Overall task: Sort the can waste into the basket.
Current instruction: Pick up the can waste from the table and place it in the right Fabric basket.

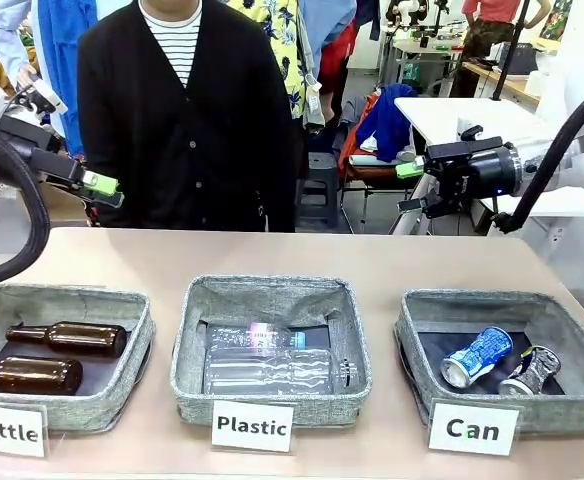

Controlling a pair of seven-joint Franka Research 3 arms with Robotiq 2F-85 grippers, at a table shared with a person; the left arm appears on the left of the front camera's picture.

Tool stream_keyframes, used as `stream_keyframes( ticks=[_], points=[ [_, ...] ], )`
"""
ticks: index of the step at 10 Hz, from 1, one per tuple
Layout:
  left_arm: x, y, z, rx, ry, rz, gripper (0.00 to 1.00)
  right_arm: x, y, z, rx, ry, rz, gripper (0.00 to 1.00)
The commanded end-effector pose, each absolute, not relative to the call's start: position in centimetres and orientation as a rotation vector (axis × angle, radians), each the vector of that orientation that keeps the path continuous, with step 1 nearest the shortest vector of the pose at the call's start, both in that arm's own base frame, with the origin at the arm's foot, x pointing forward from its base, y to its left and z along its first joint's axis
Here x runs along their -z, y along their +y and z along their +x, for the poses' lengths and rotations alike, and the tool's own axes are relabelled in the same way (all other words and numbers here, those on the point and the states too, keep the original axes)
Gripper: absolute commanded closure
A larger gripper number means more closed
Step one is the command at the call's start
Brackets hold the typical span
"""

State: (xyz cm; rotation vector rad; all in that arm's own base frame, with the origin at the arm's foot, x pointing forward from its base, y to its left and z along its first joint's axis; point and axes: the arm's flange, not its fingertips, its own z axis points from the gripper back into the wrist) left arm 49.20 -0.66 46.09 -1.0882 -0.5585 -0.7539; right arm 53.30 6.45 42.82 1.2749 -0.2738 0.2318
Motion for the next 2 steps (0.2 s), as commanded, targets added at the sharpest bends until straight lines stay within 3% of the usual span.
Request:
stream_keyframes(
  ticks=[1, 2],
  points=[
    [-46.33, -0.52, 49.13, 0.753, -0.548, -1.080, 0.00, -42.95, 6.43, 53.20, -0.250, -0.293, 1.279, 0.00],
    [-46.33, -0.52, 49.13, 0.753, -0.548, -1.080, 0.00, -42.95, 6.43, 53.20, -0.250, -0.293, 1.279, 0.00]
  ],
)
